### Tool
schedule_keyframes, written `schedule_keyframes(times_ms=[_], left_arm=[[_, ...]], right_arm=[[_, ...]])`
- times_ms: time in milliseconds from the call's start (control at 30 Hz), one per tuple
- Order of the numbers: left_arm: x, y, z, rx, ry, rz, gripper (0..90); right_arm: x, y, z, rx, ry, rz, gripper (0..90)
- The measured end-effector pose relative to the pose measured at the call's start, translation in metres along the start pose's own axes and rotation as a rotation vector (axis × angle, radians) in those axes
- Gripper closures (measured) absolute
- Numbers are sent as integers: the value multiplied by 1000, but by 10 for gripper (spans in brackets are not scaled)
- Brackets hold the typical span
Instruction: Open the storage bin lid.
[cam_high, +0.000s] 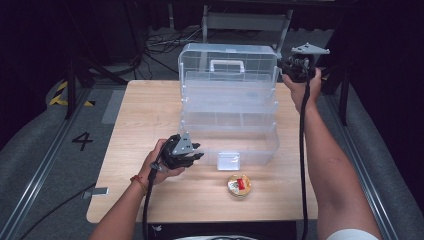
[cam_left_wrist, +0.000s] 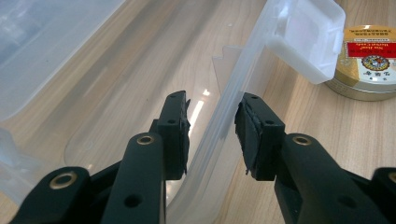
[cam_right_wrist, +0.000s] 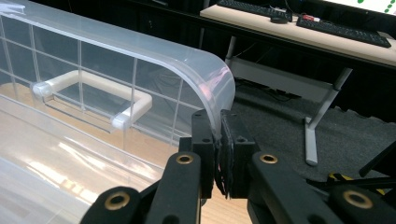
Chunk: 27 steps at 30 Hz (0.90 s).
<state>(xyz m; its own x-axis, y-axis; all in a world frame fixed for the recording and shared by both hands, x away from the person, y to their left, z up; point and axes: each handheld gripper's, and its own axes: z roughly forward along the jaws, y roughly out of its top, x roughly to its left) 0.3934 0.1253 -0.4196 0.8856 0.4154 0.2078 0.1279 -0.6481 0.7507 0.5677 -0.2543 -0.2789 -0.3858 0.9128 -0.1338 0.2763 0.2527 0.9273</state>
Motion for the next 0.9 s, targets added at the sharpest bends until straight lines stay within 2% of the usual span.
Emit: schedule_keyframes(times_ms=[533, 600, 900], left_arm=[[0, 0, 0, 3, 0, 4, 649], [0, 0, 0, 3, 1, 3, 648], [0, 0, 0, 1, 0, -3, 645]], right_arm=[[-11, 1, 30, 25, 15, 53, 854], [-14, 0, 35, 31, 21, 72, 856], [-18, 0, 52, 64, 18, 79, 856]])
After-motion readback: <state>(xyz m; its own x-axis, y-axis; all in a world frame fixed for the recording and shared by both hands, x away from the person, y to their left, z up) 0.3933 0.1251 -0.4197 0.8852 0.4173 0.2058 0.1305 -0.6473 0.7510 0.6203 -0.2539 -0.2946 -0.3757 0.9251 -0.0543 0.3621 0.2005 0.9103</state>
